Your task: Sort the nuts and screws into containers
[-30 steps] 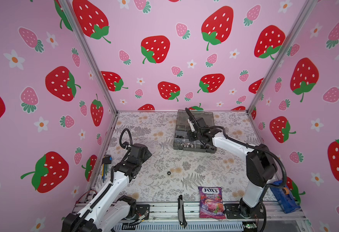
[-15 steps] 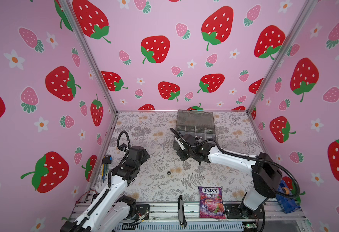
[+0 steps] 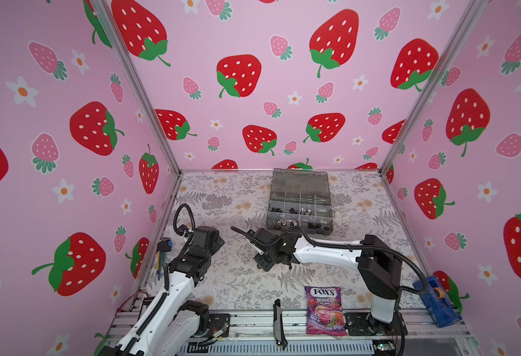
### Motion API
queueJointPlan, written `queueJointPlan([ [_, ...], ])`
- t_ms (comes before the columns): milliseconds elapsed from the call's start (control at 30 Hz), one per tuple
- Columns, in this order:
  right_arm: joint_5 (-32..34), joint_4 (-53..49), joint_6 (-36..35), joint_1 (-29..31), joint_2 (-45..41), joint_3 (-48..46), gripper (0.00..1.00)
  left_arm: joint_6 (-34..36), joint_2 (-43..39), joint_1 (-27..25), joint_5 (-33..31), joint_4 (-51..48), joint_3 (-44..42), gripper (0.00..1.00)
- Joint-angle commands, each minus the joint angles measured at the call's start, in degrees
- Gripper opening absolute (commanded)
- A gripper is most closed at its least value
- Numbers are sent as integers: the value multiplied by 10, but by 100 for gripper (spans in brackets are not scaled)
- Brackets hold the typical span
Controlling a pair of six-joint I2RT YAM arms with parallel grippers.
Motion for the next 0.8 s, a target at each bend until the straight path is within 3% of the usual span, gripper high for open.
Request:
queueJointPlan([
  [0,-11,-42,-11,6,17,30,51,1,-13,8,-11,-17,-6,99],
  [433,-24,-88,-29,14,83,76,55,-1,-33,24,-7,-13,-22,99],
  [767,-12,-92,-36,14,121,100,49,0,-26,32,5,-2,-28,99],
])
